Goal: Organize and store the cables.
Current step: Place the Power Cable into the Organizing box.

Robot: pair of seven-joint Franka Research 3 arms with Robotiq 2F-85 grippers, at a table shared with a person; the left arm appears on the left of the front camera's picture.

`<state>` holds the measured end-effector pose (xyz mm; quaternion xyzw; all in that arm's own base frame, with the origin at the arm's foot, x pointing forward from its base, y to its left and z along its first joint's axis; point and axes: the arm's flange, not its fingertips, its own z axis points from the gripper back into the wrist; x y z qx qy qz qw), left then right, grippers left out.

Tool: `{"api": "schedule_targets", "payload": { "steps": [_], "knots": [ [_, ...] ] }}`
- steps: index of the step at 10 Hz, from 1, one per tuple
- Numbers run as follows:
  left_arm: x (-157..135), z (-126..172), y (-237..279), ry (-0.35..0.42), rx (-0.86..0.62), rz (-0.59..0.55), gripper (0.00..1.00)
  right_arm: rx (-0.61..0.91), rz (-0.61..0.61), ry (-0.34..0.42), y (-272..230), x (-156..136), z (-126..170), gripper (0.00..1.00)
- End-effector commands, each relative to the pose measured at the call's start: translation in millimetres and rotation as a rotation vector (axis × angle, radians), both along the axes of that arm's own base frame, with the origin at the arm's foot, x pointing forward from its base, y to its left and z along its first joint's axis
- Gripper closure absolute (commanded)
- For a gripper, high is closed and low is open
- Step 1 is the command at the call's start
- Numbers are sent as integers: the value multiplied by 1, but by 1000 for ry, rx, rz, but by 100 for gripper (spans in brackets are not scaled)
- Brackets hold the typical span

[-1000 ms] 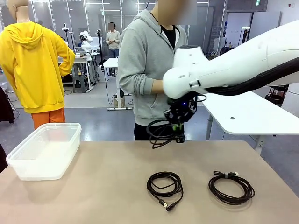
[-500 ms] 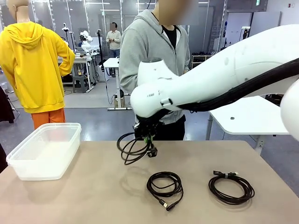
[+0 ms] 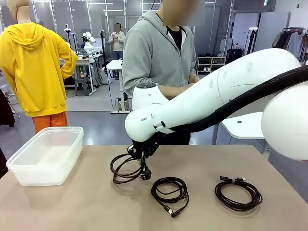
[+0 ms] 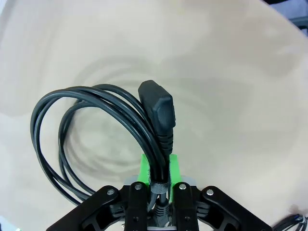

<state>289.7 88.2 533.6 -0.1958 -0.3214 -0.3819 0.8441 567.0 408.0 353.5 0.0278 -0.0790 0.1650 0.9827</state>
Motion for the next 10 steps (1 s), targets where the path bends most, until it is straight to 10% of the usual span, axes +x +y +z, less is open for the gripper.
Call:
{"api": "schedule_targets", "payload": {
  "steps": [1,4,7,10],
  "knots": [
    [0,0,1,-8,-10,-19,0,13,-14,33,7,2,-11,81],
    [0,0,1,-8,-10,-19,0,27,-29,38,4,-1,-12,78],
    [0,0,1,-8,-10,-19,0,24,-35,55,3,3,-16,20],
    [0,0,1,-8,-10,-19,0,31,-37,45,-1,3,-13,0]
  ]
}}
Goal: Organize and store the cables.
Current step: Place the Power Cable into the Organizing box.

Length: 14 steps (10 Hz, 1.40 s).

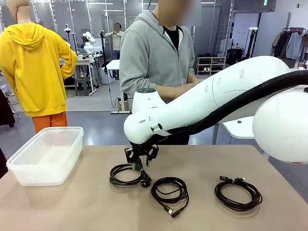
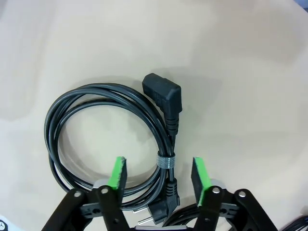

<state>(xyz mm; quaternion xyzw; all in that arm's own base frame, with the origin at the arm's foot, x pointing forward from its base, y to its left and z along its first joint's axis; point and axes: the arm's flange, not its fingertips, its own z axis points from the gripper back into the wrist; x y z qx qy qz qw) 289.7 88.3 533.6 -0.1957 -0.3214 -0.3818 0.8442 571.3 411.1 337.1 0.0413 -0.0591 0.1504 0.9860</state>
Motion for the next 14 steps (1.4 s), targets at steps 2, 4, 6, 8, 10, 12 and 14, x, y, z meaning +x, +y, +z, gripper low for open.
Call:
{"api": "schedule_targets", "payload": {
  "steps": [2,4,6,8,10,12,14],
  "knots": [
    [0,0,1,-8,-10,-19,0,1,-4,-6,-5,-1,6,2],
    [0,0,1,-8,-10,-19,0,10,-11,-22,-10,1,13,0],
    [0,0,1,-8,-10,-19,0,13,121,-58,-34,-1,43,0],
    [0,0,1,-8,-10,-19,0,93,175,-109,-95,-2,105,0],
    [0,0,1,-8,-10,-19,0,145,222,-96,-151,-8,142,0],
    [0,0,1,-8,-10,-19,0,241,248,-135,-216,-16,161,0],
    [0,0,1,-8,-10,-19,0,199,309,-154,-299,-28,164,0]
  ]
}}
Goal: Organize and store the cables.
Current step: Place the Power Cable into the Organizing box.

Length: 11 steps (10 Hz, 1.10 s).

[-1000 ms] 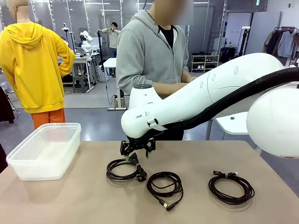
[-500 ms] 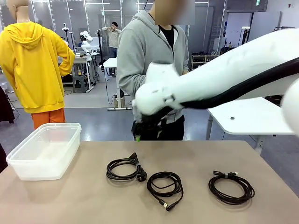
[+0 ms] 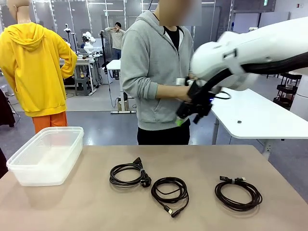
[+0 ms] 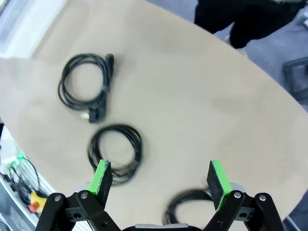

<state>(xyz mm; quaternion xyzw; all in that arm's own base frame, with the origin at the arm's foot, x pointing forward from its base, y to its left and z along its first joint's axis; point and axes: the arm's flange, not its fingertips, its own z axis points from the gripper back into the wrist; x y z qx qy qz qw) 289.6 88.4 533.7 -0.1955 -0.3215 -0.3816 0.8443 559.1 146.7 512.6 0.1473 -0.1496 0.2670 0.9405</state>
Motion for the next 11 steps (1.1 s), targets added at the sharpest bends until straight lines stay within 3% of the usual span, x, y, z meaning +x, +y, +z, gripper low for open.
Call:
{"api": "schedule_targets", "payload": {
  "steps": [1,3,4,6,8,11],
  "knots": [
    [0,0,1,-8,-10,-19,0,-66,92,-75,-70,-24,-8,0],
    [0,0,1,-8,-10,-19,0,-2,161,-167,-135,-48,15,0],
    [0,0,1,-8,-10,-19,0,38,150,-194,-171,-60,21,0],
    [0,0,1,-8,-10,-19,0,145,84,-327,-231,-103,13,0],
    [0,0,1,-8,-10,-19,0,212,105,-411,-254,-156,2,0],
    [0,0,1,-8,-10,-19,0,228,98,-509,-267,-187,-12,0]
  ]
}}
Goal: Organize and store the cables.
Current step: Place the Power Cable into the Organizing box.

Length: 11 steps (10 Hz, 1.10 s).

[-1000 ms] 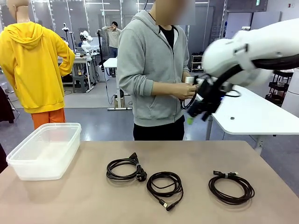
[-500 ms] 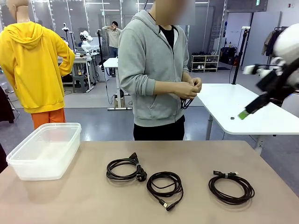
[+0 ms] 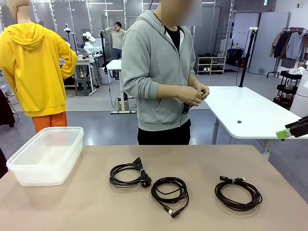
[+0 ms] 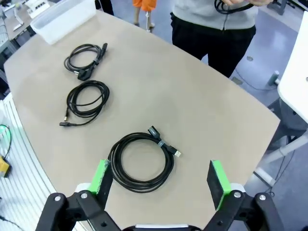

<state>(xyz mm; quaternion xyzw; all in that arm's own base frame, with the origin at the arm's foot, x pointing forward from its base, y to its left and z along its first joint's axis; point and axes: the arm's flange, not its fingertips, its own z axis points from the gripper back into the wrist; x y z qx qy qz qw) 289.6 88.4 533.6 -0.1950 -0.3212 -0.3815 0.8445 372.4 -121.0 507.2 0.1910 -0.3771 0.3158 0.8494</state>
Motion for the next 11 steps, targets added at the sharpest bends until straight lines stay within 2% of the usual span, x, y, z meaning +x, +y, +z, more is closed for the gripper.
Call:
{"api": "schedule_targets", "payload": {
  "steps": [1,9,11],
  "knots": [
    [0,0,1,-8,-11,-20,0,-7,-6,30,1,12,4,0],
    [0,0,0,0,0,0,0,-7,-6,30,1,12,4,0],
    [37,30,-83,35,39,-72,0,-7,-6,30,1,12,4,0]
  ]
}}
